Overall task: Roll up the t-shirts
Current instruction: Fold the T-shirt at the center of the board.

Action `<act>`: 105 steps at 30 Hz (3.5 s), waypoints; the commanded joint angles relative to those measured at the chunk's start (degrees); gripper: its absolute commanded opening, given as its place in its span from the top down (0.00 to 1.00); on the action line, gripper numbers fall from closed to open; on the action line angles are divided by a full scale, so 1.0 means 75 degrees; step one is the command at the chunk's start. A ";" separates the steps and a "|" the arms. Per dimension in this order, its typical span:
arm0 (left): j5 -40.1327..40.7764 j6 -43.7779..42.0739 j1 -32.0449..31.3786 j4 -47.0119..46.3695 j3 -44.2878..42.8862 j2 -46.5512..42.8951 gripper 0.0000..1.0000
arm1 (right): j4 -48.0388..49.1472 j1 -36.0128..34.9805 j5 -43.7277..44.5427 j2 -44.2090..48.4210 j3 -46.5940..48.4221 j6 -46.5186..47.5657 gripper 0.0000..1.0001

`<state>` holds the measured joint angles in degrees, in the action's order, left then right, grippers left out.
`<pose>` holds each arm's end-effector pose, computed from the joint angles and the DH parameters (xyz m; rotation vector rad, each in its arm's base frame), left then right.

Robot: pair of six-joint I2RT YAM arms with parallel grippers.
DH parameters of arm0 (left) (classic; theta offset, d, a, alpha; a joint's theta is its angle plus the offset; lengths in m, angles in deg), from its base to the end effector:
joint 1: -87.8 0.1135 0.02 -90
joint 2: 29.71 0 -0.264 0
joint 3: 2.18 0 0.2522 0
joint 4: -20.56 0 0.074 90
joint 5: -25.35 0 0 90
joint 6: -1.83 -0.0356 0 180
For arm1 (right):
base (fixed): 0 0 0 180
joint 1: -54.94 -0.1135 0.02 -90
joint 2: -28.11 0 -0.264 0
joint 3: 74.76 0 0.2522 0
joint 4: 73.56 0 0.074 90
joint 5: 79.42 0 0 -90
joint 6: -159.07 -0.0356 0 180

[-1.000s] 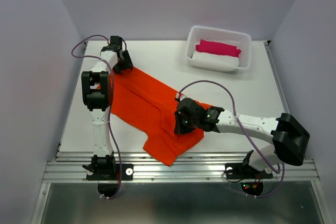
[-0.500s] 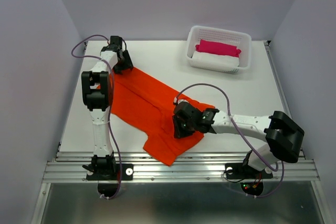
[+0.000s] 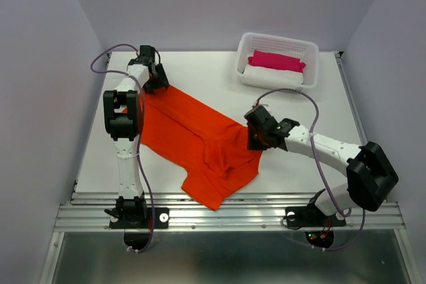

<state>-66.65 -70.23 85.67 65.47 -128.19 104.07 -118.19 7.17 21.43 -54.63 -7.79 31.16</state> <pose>0.5186 -0.0205 0.1829 -0.3292 2.4777 -0.1900 0.1953 0.2052 0.2121 -0.1598 2.6184 0.2885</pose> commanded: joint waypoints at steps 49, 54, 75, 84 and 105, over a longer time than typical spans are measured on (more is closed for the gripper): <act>-0.0449 -0.0129 0.0073 0.0627 -0.2460 -0.0222 0.32 | 0.1421 0.4400 0.0605 -0.1931 0.1121 0.1058 0.76; 0.0125 -0.0118 0.0132 0.0604 -0.1278 -0.1394 0.32 | 0.1257 0.4319 0.0217 -0.0841 0.0746 0.1071 0.67; 0.1380 0.0445 0.0870 -0.0357 0.4243 -0.4500 0.33 | 0.0905 0.0077 -0.0240 -0.2407 0.2209 0.1715 0.46; 0.1263 0.0433 0.0917 -0.0428 0.4408 -0.4583 0.33 | 0.1034 0.0076 -0.0006 -0.3288 0.2550 0.1528 0.70; 0.1122 0.0456 0.0929 -0.0522 0.4688 -0.4360 0.32 | 0.1632 0.0006 -0.1225 -0.2621 0.1847 0.1633 0.57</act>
<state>-58.17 -67.26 92.43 61.98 -94.16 72.11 -108.27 7.96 13.54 -75.31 6.40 42.51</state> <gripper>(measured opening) 0.673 0.253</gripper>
